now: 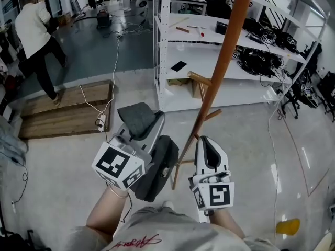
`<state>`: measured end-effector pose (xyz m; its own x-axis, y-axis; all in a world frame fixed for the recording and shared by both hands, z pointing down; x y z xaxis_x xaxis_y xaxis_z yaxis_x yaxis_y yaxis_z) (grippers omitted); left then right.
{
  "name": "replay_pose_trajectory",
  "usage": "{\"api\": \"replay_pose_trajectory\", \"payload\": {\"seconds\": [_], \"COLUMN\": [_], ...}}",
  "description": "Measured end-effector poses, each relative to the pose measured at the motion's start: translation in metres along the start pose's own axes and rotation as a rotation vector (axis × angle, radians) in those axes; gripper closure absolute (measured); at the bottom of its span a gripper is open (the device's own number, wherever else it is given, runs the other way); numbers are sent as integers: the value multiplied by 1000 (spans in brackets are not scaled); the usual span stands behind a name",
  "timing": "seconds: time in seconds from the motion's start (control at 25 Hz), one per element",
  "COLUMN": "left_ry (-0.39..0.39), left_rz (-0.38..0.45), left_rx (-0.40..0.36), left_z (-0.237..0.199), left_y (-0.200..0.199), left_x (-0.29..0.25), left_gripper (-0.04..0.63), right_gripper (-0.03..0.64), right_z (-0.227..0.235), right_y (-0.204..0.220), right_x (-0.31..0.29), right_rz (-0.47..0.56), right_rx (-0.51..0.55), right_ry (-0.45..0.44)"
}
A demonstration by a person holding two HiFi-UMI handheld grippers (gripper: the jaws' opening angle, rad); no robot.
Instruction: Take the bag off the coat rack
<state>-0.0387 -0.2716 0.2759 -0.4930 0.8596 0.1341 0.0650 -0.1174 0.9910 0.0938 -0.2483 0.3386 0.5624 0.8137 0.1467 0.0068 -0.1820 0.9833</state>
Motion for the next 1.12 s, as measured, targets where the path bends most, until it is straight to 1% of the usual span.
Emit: {"api": "replay_pose_trajectory", "payload": {"seconds": [0.12, 0.32, 0.72, 1.12], "left_ry": [-2, 13, 86, 180], "left_rz": [-6, 2, -6, -30], "left_rx": [15, 35, 74, 80], "left_z": [0, 6, 28, 65], "left_y": [9, 15, 23, 33], "left_x": [16, 46, 108, 165], "left_gripper": [580, 580, 579, 579], "right_gripper": [598, 598, 599, 598], "right_z": [-12, -36, -86, -132], "right_y": [-1, -3, -17, -31], "right_x": [2, 12, 49, 97], "right_rz": [1, -7, -5, 0], "right_rx": [-24, -19, -21, -5], "right_ry": [1, 18, 78, 147]}}
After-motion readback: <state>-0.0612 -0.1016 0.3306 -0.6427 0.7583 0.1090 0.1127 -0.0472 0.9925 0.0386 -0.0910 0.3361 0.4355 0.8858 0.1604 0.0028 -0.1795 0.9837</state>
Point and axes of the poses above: the fingertips, and each gripper's own axes: x backward along the fingers, z to its right, y out of its underside, the point moved 2 cm from there along x, backward along the fingers, and after that the axes turned 9 degrees about -y, right-handed, at the moved point
